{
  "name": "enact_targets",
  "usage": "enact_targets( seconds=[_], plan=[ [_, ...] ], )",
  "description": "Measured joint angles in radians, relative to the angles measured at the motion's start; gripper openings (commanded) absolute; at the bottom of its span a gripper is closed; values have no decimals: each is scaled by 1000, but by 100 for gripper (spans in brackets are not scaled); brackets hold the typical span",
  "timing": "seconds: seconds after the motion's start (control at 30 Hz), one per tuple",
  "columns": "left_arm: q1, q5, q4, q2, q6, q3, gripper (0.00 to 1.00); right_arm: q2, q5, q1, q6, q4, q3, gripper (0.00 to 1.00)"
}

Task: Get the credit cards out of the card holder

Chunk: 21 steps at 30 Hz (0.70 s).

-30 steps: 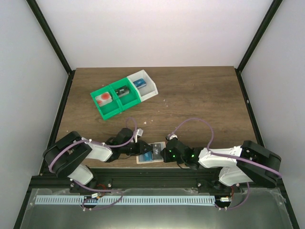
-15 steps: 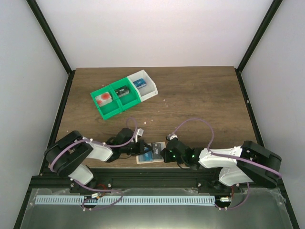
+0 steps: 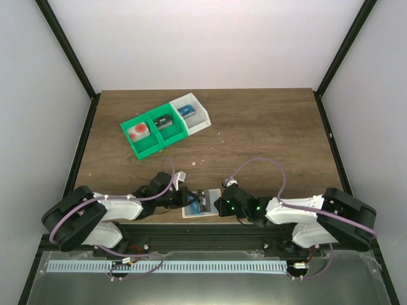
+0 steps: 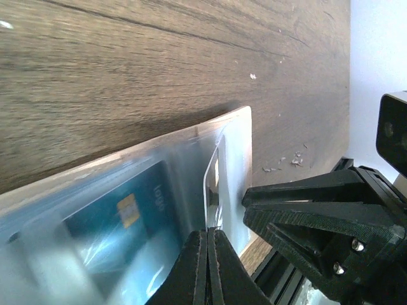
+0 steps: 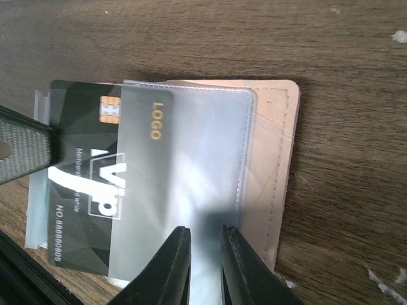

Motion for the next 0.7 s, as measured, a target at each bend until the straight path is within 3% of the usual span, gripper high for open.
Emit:
enact_targets(
  seconds=[0.43,0.7],
  plan=[
    [3,-159,-236,-323,-4,-41,0,-76,-19,0,-1,-108,26,25],
    [8,-254,-365,-628,-12,-41,0,-314,-138,0,37,12,-6,49]
  ],
)
